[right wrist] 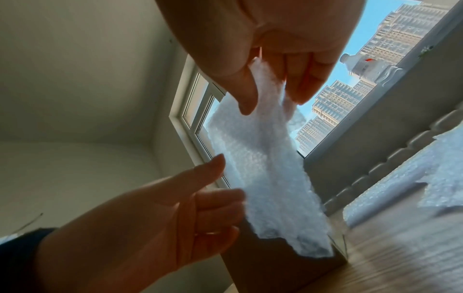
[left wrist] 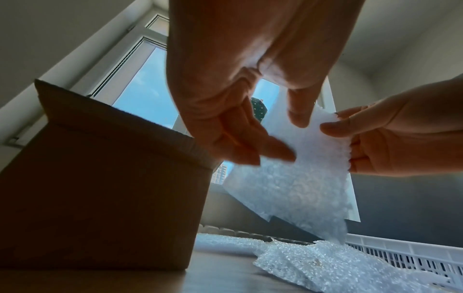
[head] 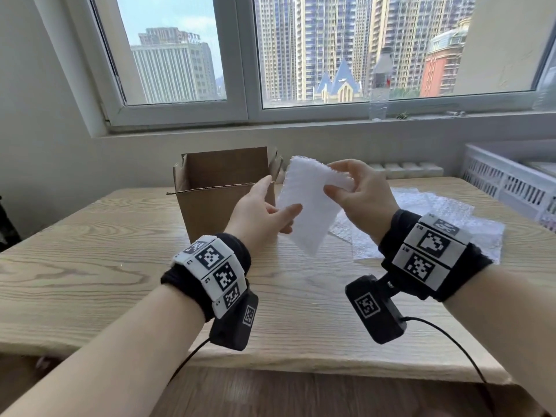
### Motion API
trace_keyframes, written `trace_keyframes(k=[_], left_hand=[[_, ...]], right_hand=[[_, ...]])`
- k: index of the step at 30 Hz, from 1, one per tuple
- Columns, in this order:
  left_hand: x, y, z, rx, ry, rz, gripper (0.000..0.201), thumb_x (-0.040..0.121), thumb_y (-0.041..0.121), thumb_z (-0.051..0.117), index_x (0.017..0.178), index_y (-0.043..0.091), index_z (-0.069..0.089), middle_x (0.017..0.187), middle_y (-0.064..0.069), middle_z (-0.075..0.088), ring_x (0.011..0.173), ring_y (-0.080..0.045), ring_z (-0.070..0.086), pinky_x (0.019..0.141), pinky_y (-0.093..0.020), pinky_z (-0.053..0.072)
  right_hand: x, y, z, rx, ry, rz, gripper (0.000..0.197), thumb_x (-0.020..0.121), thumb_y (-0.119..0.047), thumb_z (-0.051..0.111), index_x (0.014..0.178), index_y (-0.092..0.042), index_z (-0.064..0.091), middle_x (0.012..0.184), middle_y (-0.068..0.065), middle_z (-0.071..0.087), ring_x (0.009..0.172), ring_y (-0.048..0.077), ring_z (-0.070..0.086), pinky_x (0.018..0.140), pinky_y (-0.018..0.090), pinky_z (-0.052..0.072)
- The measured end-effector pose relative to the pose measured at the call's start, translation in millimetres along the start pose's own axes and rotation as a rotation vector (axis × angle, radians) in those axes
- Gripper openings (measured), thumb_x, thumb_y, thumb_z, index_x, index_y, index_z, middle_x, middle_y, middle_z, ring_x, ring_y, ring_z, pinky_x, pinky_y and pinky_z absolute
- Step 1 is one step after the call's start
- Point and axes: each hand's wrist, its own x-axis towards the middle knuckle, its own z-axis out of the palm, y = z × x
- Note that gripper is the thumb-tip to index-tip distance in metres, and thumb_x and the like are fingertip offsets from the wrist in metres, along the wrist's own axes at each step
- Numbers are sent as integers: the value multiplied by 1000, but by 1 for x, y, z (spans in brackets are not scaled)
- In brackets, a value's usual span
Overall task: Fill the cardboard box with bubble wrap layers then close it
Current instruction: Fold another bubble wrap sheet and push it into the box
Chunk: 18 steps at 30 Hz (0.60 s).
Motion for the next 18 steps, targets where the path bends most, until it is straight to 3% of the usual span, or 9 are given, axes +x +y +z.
trace_keyframes(k=[3, 6, 10, 12, 14, 18], left_hand=[[-1, 1, 3, -227, -106, -106, 88, 83, 31, 70, 150, 24, 14, 110, -5, 69, 99, -14, 67, 80, -29, 58], [-1, 2, 2, -473, -167, -166, 78, 82, 19, 72, 146, 24, 27, 116, -9, 65, 109, -21, 64, 90, -37, 55], [0, 1, -2, -769, -225, -211, 87, 73, 10, 76, 144, 27, 28, 127, -14, 60, 106, -29, 67, 90, -40, 56], [0, 1, -4, -886, -222, -218, 100, 65, 10, 77, 145, 33, 22, 134, -14, 53, 107, -33, 66, 88, -44, 56], [0, 0, -5, -929, -210, -209, 99, 67, 10, 75, 146, 35, 20, 137, -12, 49, 108, -33, 65, 87, -47, 55], [-3, -3, -3, -876, -189, -213, 92, 66, 20, 76, 143, 30, 27, 135, -8, 51, 109, -30, 65, 88, -47, 55]], right_hand=[[-4, -1, 2, 132, -89, -26, 27, 87, -5, 62, 110, -19, 62, 105, -4, 64, 87, 10, 63, 84, 21, 52], [-6, -1, 4, 213, -148, -17, 16, 88, -10, 62, 97, -23, 61, 86, -9, 64, 69, 1, 60, 68, 8, 50], [-7, 1, 8, 349, -192, 102, 13, 90, -13, 59, 88, -25, 60, 82, -1, 64, 76, 18, 60, 77, 32, 52], [-8, 1, 9, 434, -224, 159, 6, 92, -12, 56, 95, -15, 60, 88, 3, 64, 79, 19, 62, 80, 33, 54], [-8, 4, 10, 477, -257, 201, 11, 92, -13, 55, 102, -8, 59, 94, 6, 63, 82, 20, 63, 81, 33, 55], [-10, 3, 10, 503, -331, 296, 7, 92, -14, 55, 97, -9, 57, 95, 6, 61, 82, 19, 63, 80, 33, 56]])
